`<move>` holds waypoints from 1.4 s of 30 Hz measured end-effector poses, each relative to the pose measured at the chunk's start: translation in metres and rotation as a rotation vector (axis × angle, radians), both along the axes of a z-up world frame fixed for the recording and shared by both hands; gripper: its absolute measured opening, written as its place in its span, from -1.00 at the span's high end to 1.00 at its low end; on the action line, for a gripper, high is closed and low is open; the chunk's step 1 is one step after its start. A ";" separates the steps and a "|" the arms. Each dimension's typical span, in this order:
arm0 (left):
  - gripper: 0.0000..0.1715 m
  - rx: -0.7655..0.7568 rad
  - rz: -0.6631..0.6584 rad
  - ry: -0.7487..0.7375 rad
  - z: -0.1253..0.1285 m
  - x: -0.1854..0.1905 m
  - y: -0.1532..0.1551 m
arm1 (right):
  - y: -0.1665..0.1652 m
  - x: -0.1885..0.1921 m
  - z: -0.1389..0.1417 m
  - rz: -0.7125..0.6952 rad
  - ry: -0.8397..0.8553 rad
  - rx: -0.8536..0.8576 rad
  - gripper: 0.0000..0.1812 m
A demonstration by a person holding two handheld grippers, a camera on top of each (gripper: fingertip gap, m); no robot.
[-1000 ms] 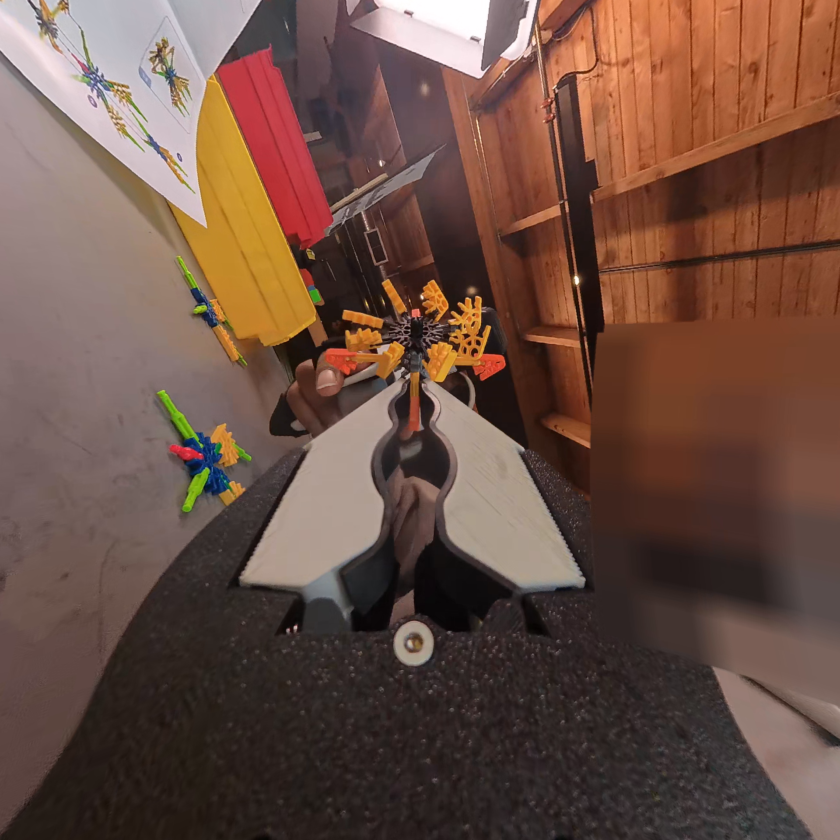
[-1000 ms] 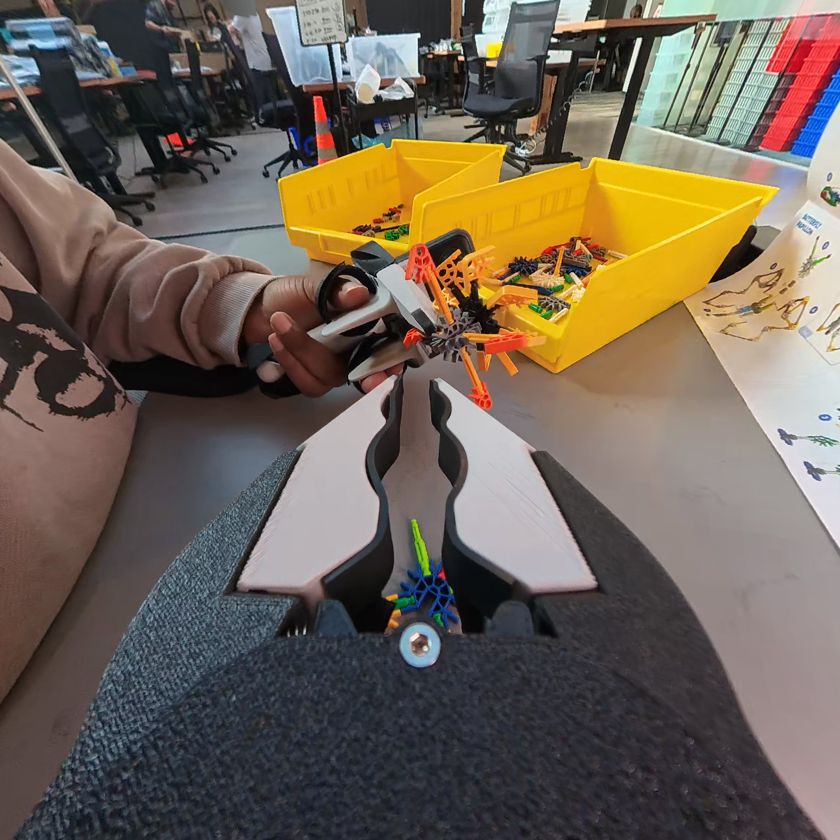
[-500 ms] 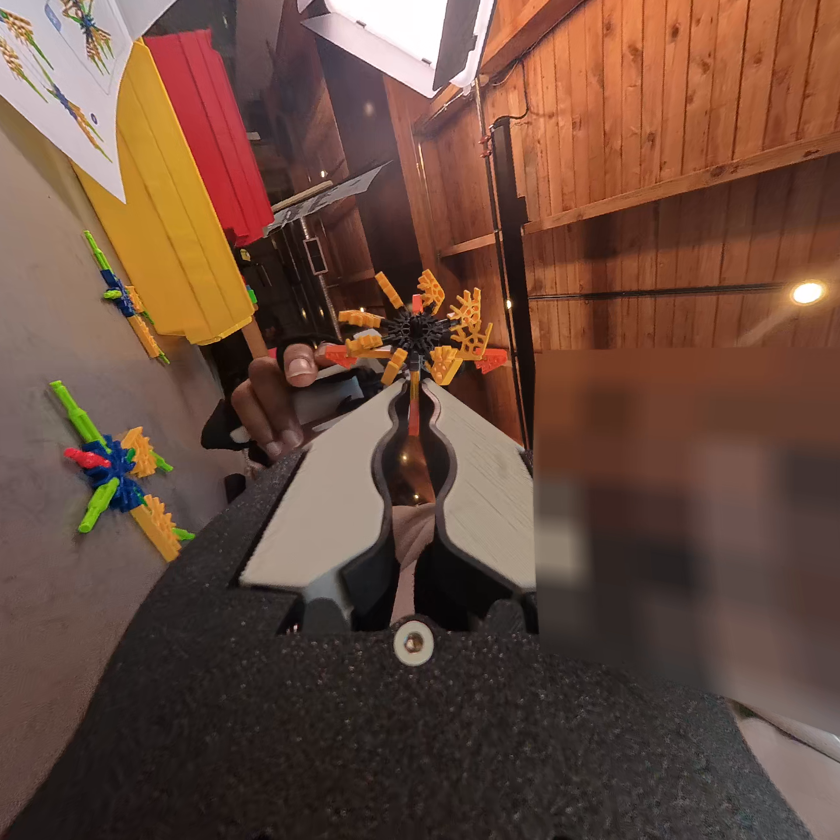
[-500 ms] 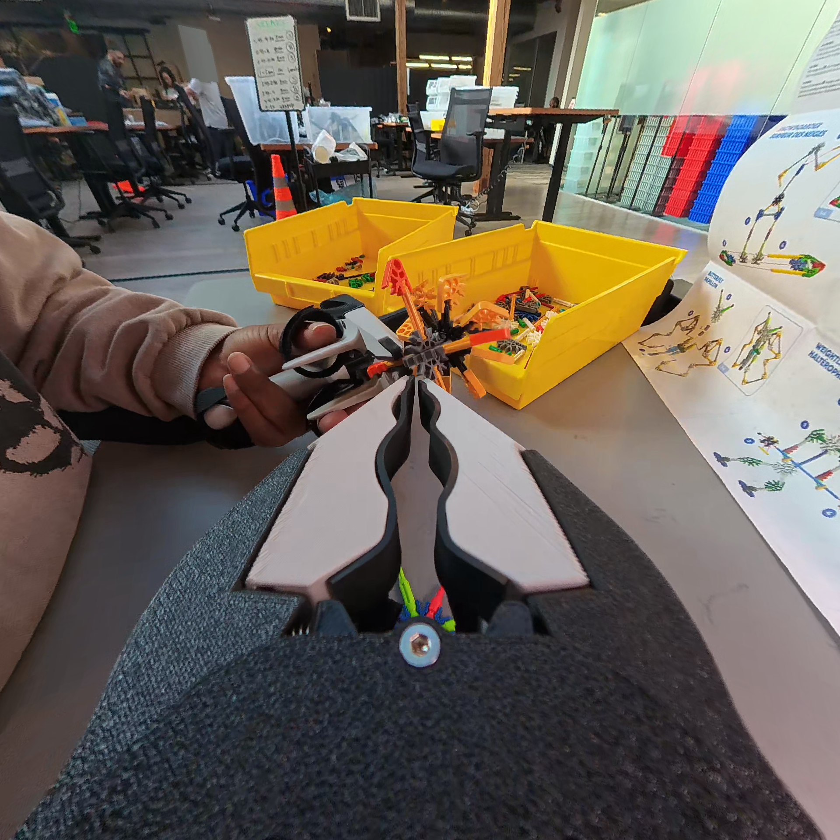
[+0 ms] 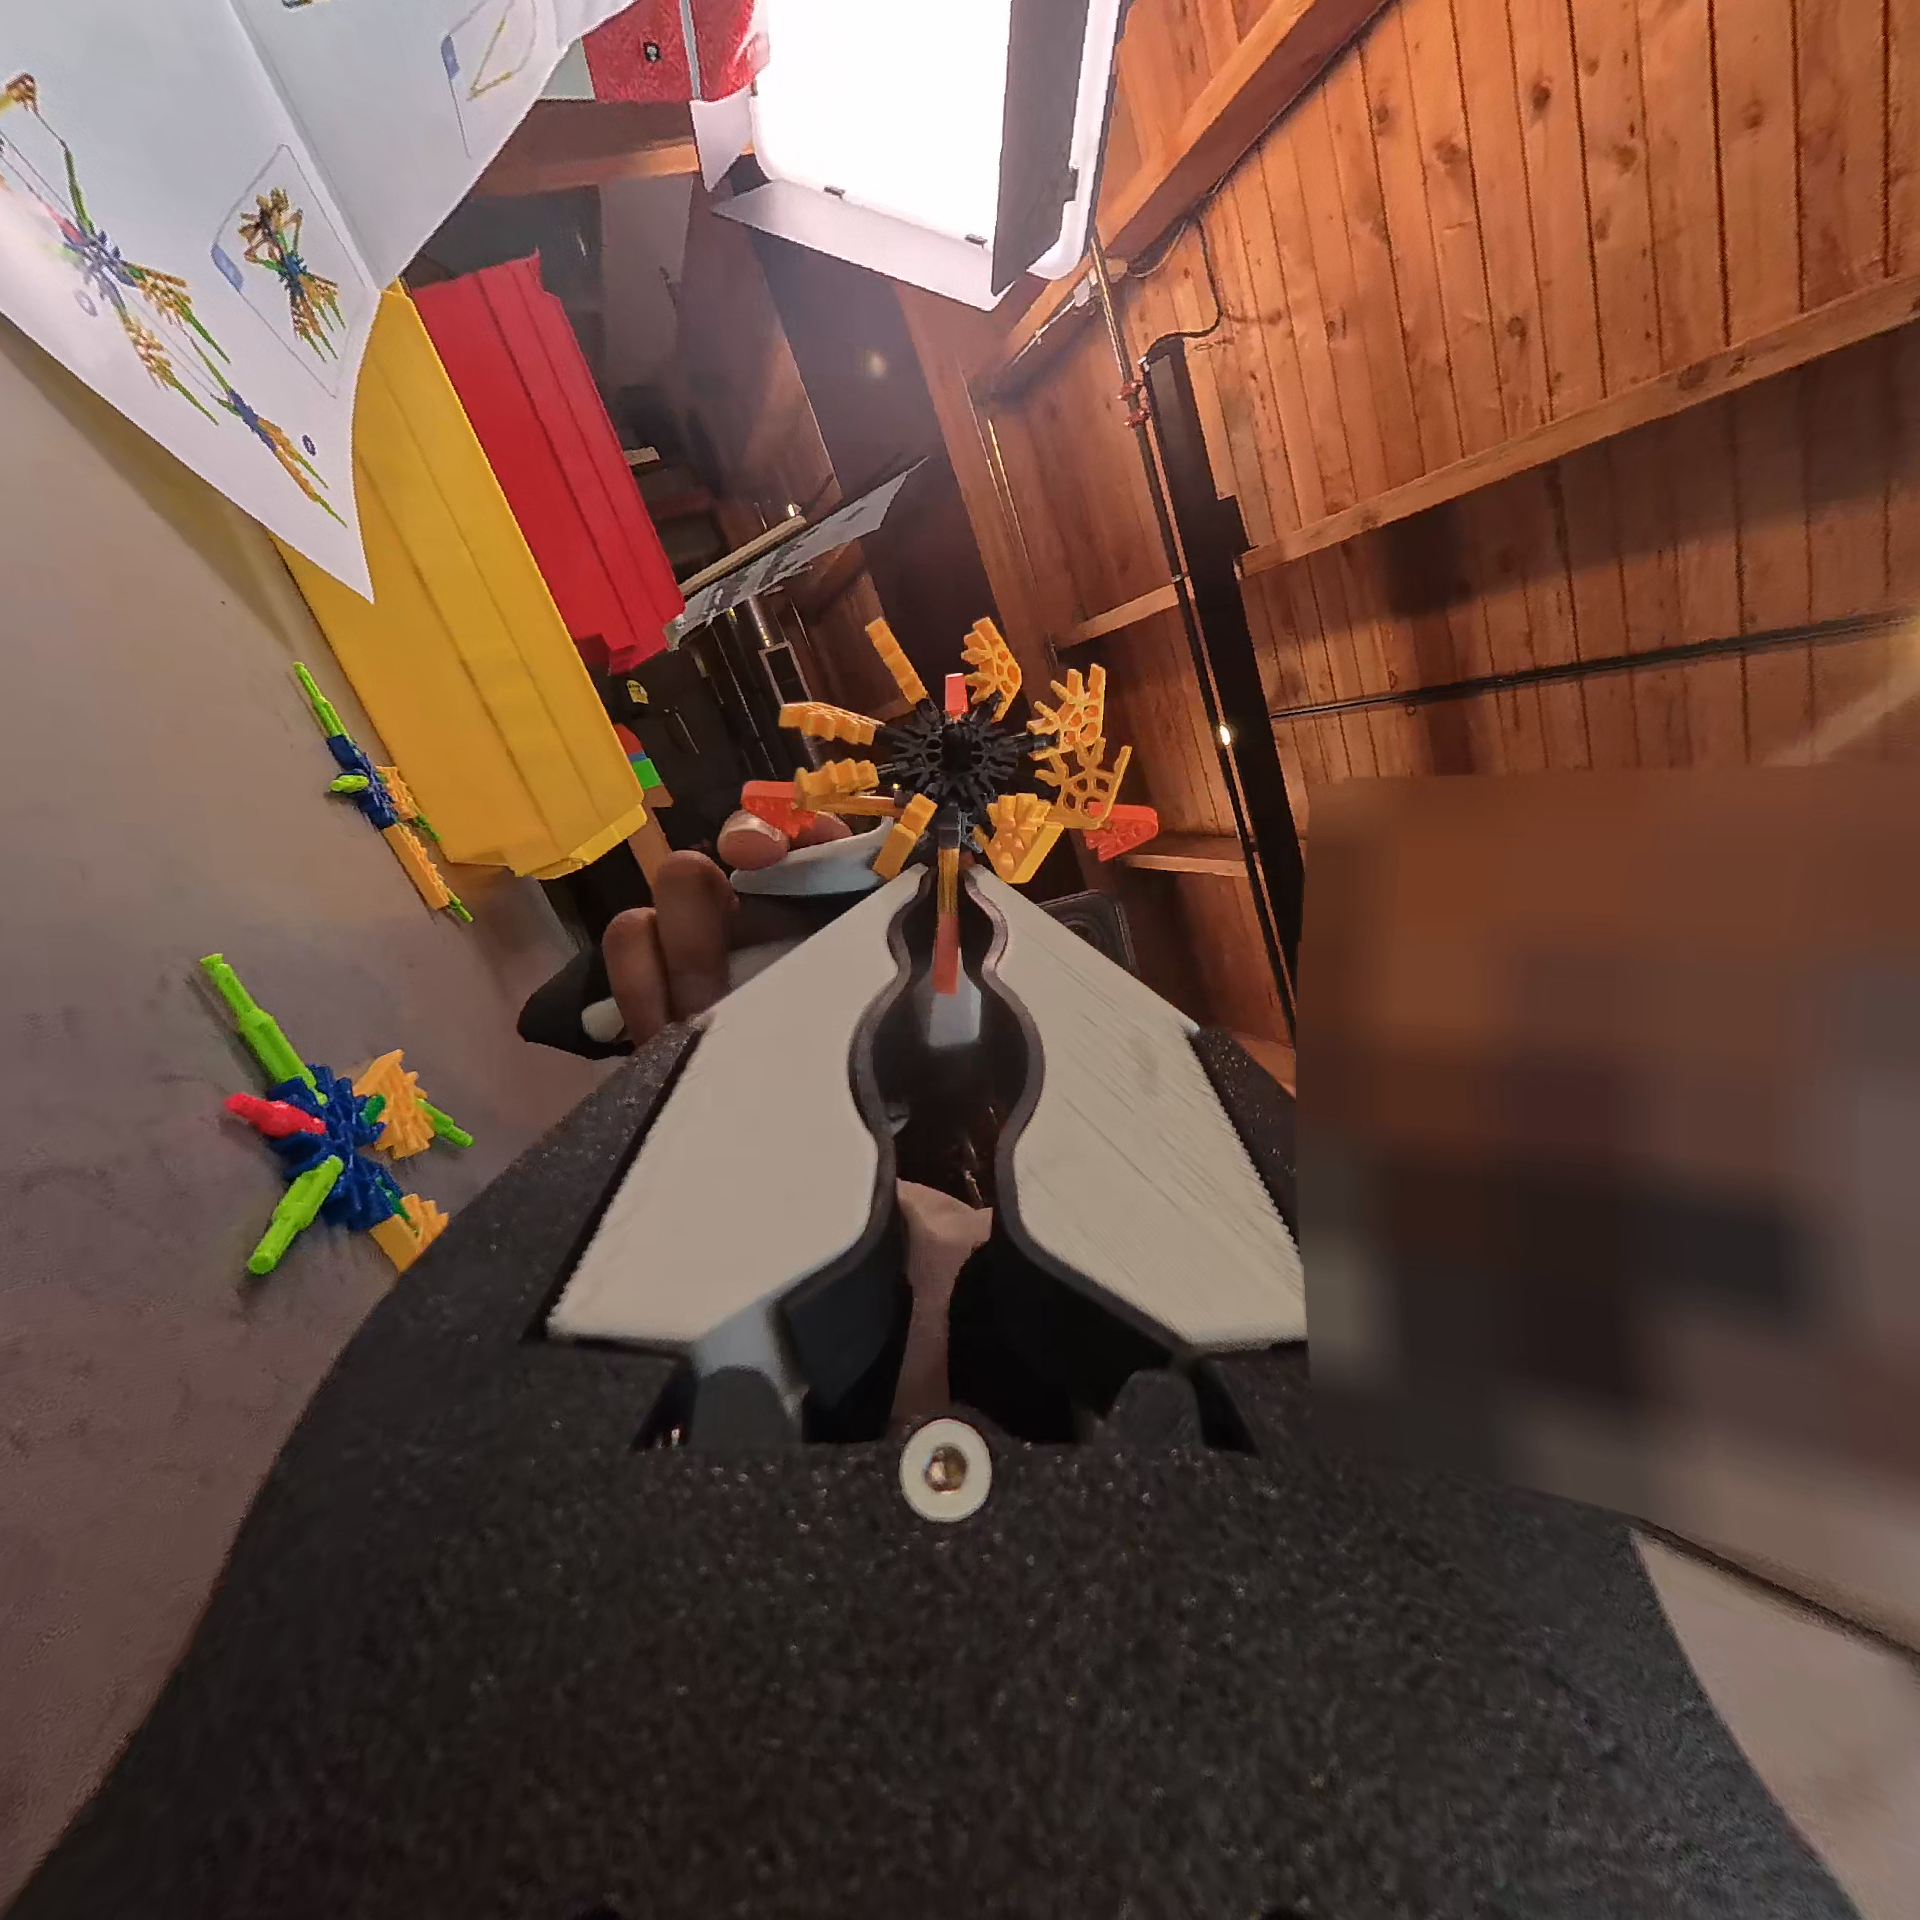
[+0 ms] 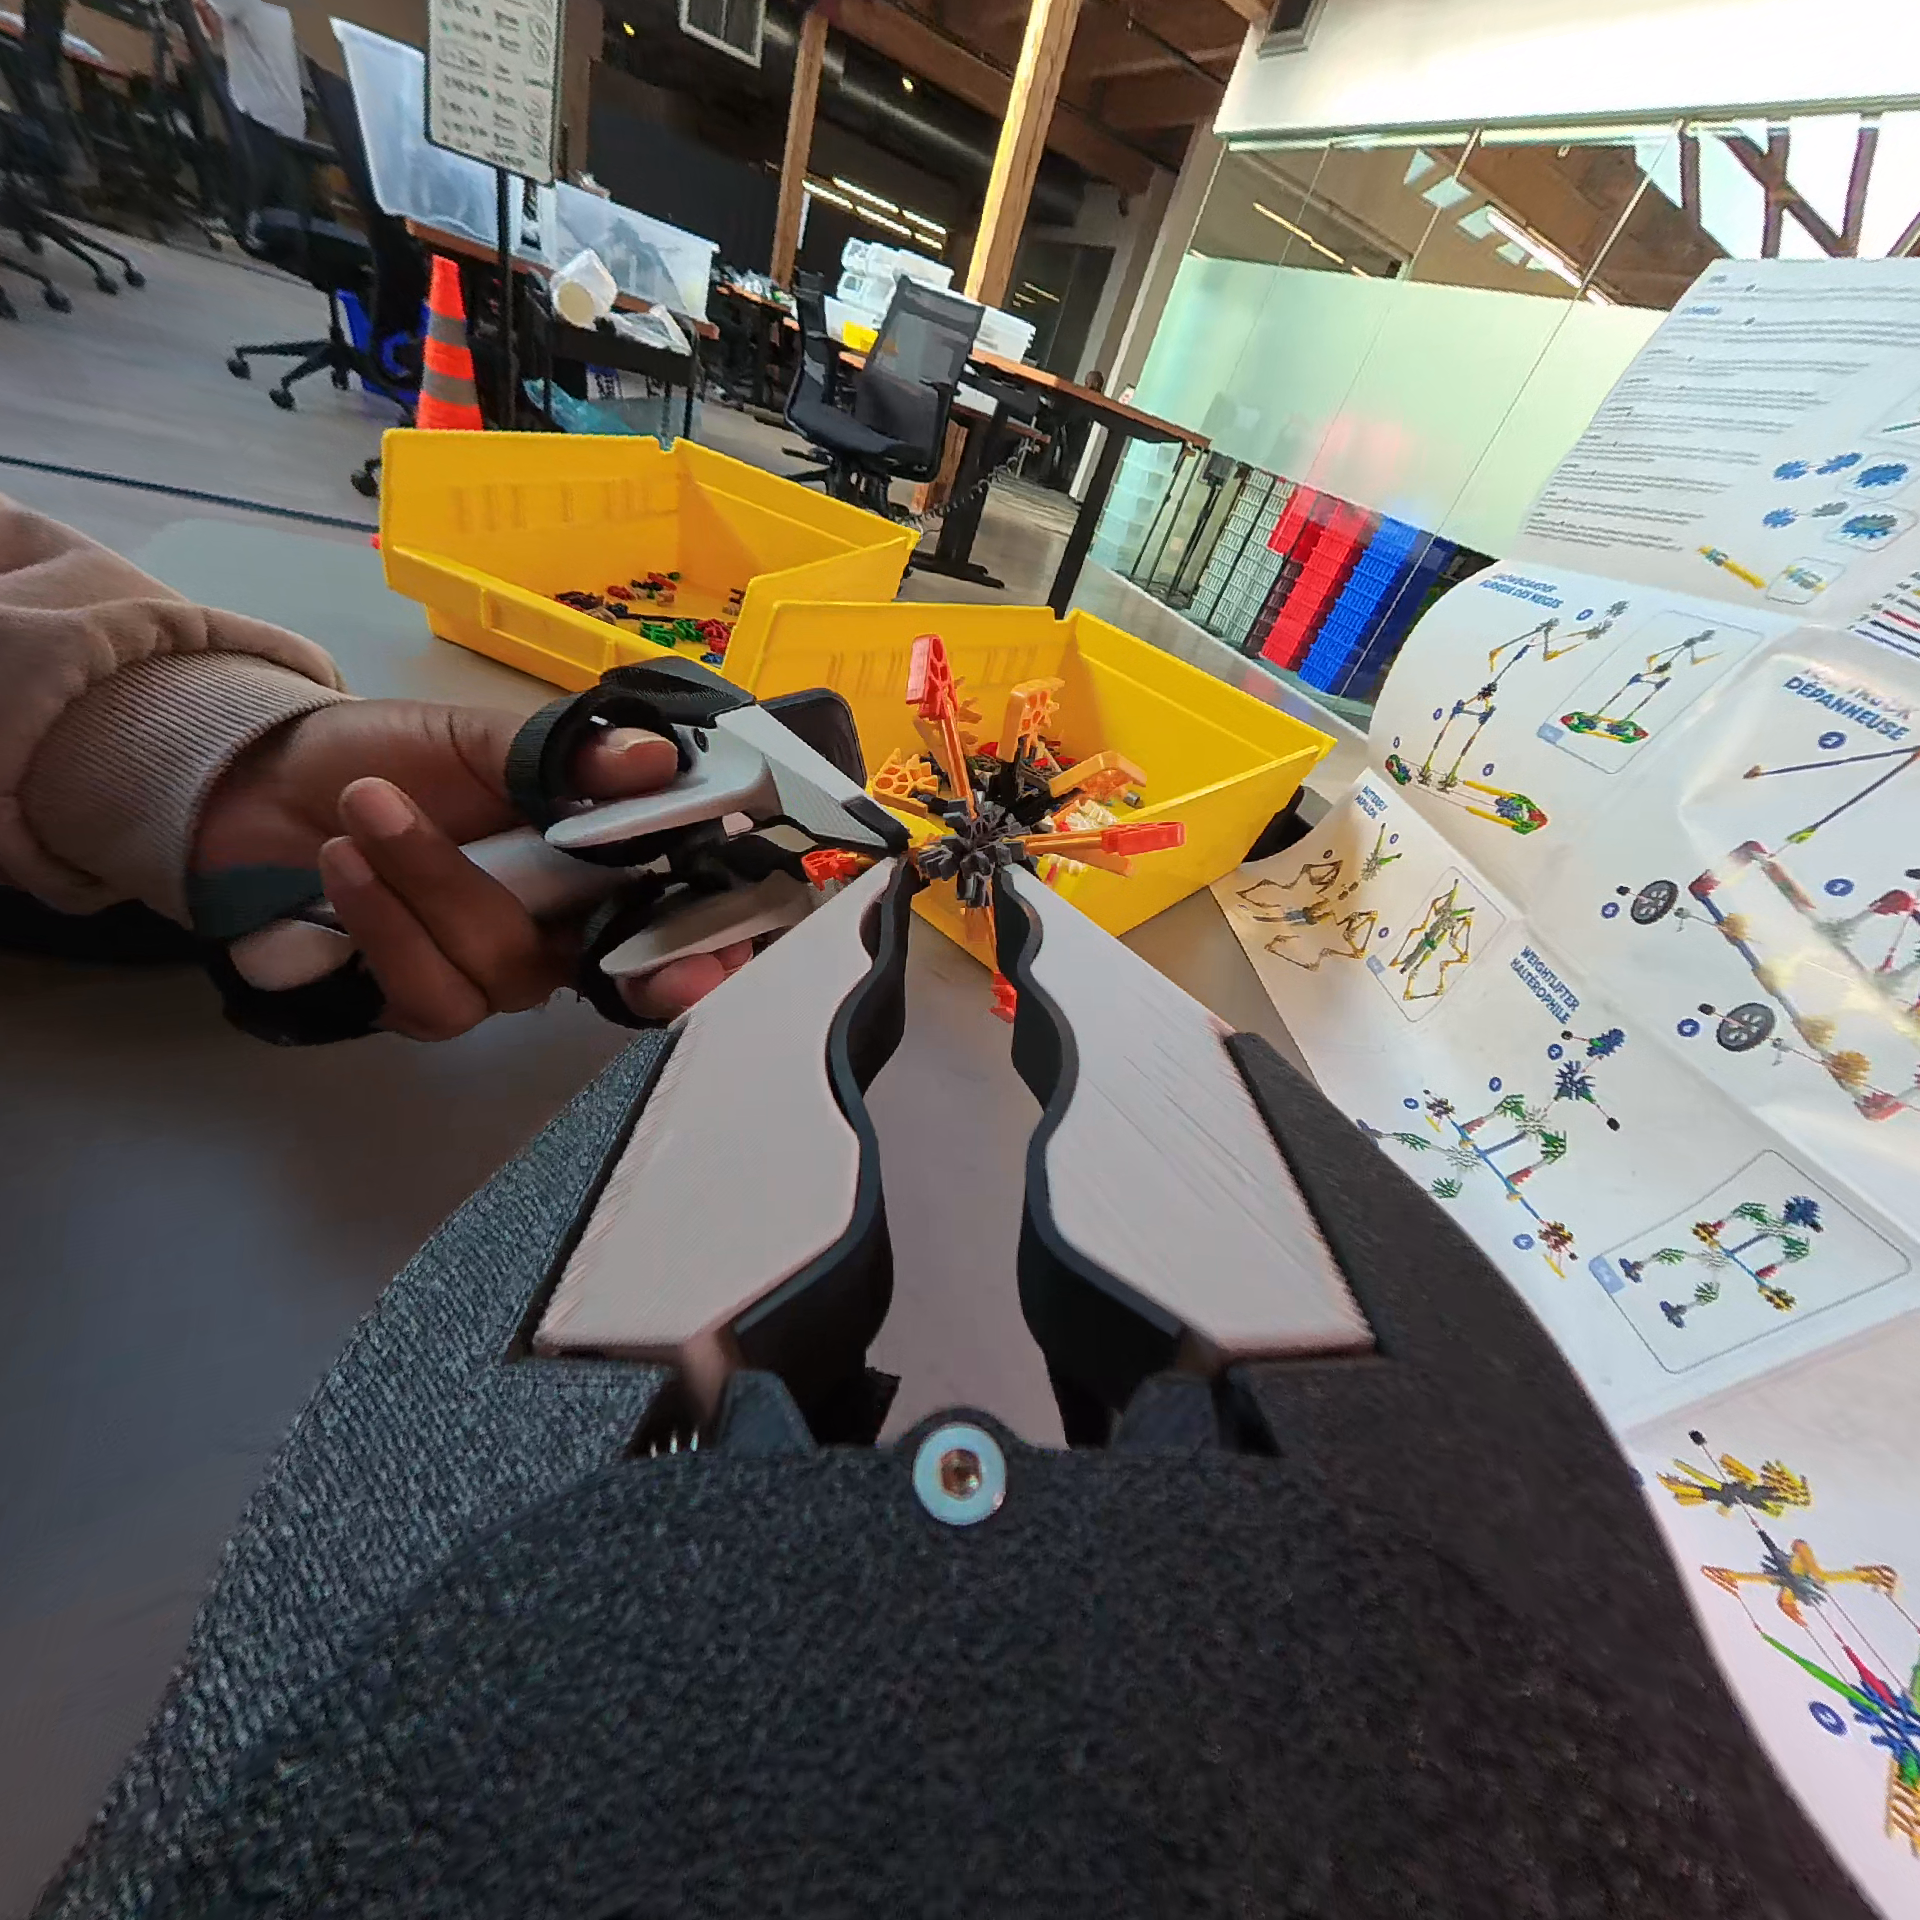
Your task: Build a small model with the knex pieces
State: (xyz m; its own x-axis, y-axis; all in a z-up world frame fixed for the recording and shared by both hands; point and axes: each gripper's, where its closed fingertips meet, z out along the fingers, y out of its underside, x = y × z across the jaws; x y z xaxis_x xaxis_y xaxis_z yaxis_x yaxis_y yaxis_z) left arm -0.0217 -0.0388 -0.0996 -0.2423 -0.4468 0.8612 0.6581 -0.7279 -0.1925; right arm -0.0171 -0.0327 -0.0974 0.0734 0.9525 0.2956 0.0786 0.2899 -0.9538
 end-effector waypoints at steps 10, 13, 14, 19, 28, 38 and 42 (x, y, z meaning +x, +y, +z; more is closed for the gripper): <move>0.95 0.038 0.037 0.145 -0.006 0.007 -0.001 | 0.002 0.001 -0.005 0.019 -0.010 0.050 0.90; 0.95 0.060 0.045 0.210 -0.007 0.009 -0.002 | 0.002 0.002 -0.006 0.050 -0.009 0.032 0.90; 0.95 0.068 0.043 0.227 -0.007 0.009 -0.003 | 0.002 0.003 -0.005 0.059 -0.005 0.027 0.90; 0.75 0.132 0.028 0.319 -0.005 0.010 -0.008 | 0.010 0.010 0.002 0.060 0.031 -0.007 0.90; 0.70 0.186 0.107 0.422 -0.001 -0.019 0.000 | 0.015 0.023 0.005 0.101 0.040 -0.047 0.90; 0.63 0.349 0.061 0.938 -0.038 -0.004 -0.006 | -0.003 0.014 -0.031 0.215 -0.108 -0.085 0.91; 0.76 0.399 0.069 0.998 -0.040 0.002 -0.010 | -0.010 0.009 -0.039 0.224 -0.138 -0.057 0.91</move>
State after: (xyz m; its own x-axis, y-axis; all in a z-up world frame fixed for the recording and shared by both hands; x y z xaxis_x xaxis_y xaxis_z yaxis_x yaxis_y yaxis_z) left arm -0.0198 -0.0486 -0.1393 0.5258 -0.7249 0.4450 0.1091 -0.4614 -0.8804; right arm -0.0081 -0.0430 -0.1364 -0.1785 0.9559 0.2332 0.1490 0.2605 -0.9539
